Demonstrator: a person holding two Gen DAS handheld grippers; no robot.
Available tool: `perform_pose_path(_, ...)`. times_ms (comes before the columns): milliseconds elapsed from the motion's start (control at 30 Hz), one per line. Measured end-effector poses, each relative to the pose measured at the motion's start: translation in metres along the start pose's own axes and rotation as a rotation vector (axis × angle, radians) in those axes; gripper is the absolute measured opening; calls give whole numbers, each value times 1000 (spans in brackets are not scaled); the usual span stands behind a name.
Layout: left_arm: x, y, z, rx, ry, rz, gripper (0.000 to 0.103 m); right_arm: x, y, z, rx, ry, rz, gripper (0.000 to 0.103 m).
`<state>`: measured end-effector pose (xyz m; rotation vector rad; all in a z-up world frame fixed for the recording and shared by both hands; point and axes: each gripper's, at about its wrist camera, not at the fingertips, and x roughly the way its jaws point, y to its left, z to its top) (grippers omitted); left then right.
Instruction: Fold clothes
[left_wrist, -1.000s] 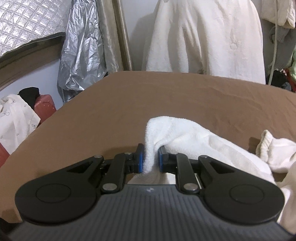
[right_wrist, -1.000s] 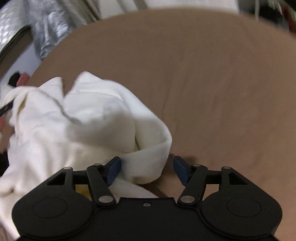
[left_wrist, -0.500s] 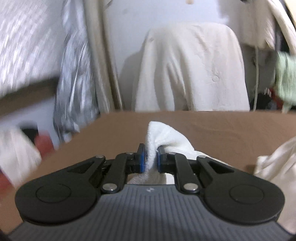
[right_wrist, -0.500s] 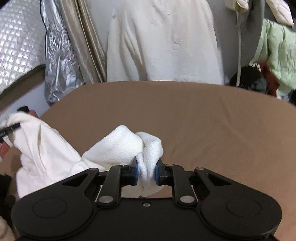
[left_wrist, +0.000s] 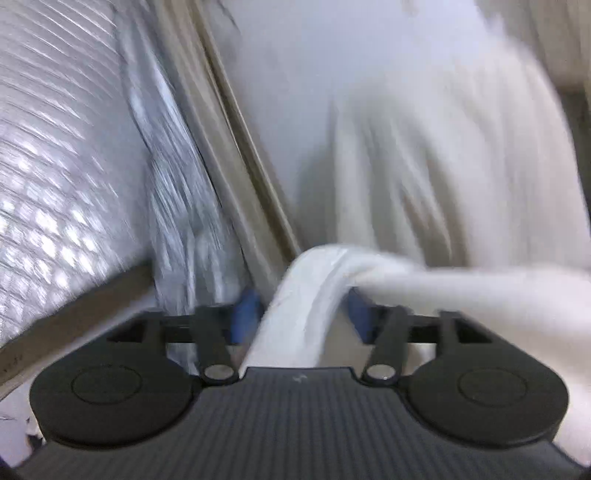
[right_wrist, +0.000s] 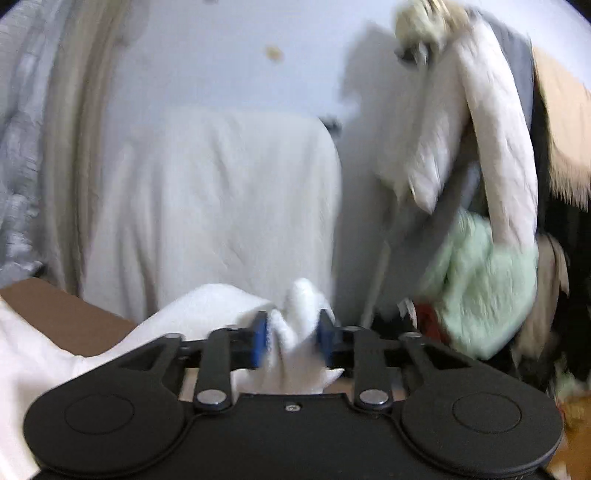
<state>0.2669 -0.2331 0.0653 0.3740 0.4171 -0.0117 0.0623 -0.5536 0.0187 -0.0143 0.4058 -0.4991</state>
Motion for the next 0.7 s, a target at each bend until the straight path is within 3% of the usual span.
perform_pose_path(33,4,-4,-12,-3,41,-32,56,8,-1,-7,20,21,-4,56)
perform_pose_path(100,0,-6,-47,-35,90,-107,63,24,-2,-22,59,63,-13,57)
perform_pose_path(167,-11,-6,-91,-67,154,-183,67,19,-1,-60,103,122,68,57)
perform_pose_path(300,-38,9,-175,-146,314,-279,67,-23,10,-137,178,125,221,59)
perform_pose_path(400,-64,25,-227,-204,384,-306,67,-52,23,-178,207,121,263,88)
perform_pose_path(467,-81,38,-250,-222,405,-304,67,-66,42,-189,148,167,242,91)
perform_pose_path(600,-111,43,-280,-251,469,-350,67,-98,71,-190,-13,224,301,90)
perform_pose_path(700,-127,47,-289,-263,474,-336,67,-135,85,-197,-9,256,407,89)
